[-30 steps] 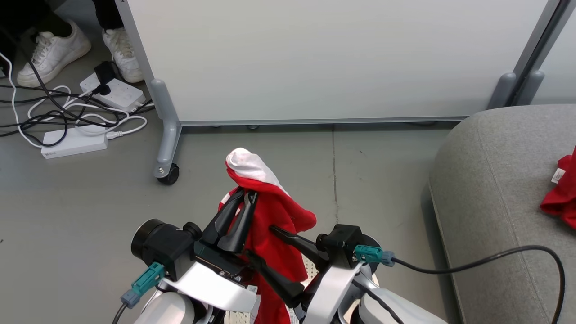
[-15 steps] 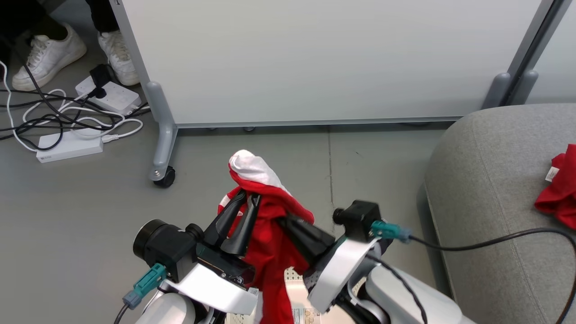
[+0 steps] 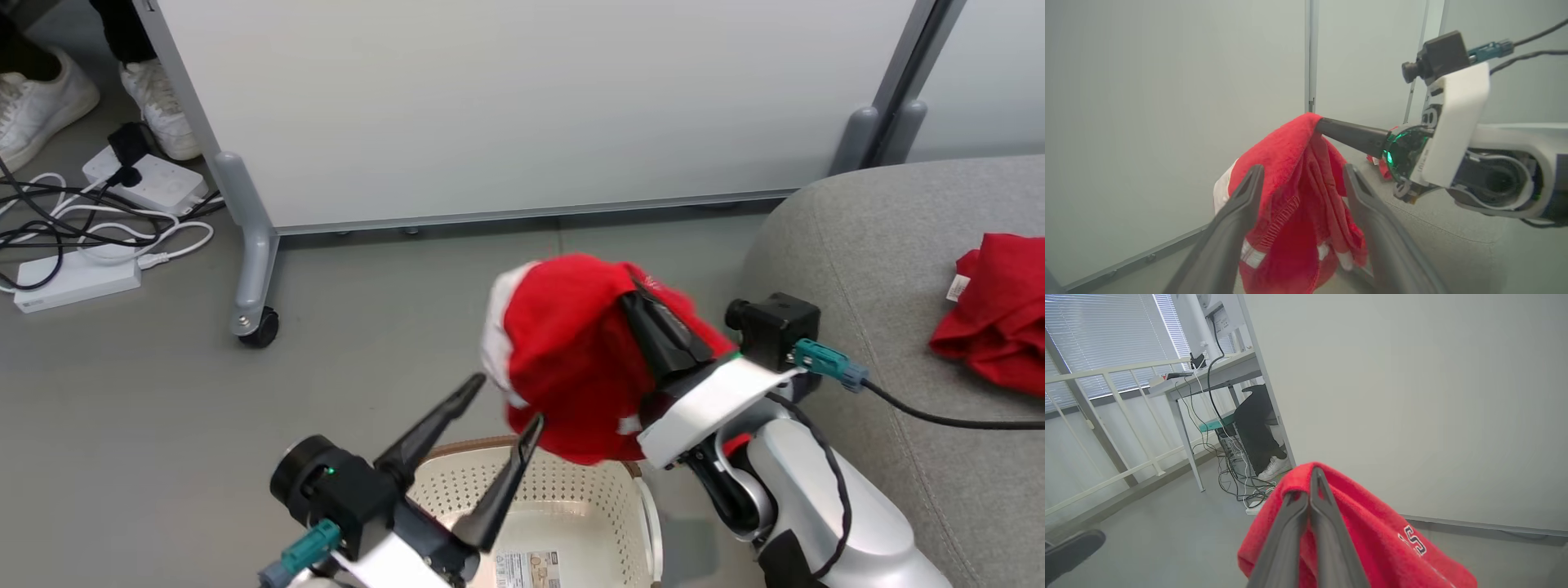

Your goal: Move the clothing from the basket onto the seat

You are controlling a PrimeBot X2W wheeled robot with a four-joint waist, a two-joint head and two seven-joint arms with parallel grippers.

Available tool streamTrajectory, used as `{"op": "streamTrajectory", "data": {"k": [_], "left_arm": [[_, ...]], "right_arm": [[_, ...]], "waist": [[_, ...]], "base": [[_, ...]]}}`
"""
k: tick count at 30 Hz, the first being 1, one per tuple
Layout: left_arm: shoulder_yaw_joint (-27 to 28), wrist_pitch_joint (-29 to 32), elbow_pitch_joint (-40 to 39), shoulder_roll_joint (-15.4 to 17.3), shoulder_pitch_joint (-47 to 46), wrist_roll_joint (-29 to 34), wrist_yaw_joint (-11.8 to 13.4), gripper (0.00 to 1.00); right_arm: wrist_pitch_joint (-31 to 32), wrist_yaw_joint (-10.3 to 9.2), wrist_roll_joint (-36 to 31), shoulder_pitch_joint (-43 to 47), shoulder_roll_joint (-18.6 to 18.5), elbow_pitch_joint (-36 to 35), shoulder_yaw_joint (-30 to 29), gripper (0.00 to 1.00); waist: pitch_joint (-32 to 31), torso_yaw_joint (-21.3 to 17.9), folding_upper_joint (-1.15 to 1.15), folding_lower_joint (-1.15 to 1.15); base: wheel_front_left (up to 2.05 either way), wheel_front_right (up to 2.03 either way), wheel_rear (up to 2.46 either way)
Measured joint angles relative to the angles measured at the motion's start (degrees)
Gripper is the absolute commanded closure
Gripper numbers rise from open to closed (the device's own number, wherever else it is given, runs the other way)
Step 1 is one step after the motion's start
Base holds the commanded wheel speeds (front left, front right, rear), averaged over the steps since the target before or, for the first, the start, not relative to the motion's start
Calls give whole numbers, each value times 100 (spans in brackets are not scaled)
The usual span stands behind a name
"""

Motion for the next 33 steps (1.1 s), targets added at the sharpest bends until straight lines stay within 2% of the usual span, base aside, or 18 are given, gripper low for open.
{"op": "streamTrajectory", "data": {"k": [7,14,33], "left_arm": [[-256,155,89,196,113,123,-119,0],[-327,183,92,330,133,152,-167,0],[-312,343,-266,758,20,240,-188,0]], "right_arm": [[0,0,-378,277,-2,68,-622,100],[-4,0,-534,487,0,19,-903,100],[-5,0,-573,589,-2,-345,-1266,100]], "waist": [[71,-237,0,0],[161,-564,0,0],[721,-2098,0,0]], "base": [[0,0,0],[0,0,0],[0,0,0]]}}
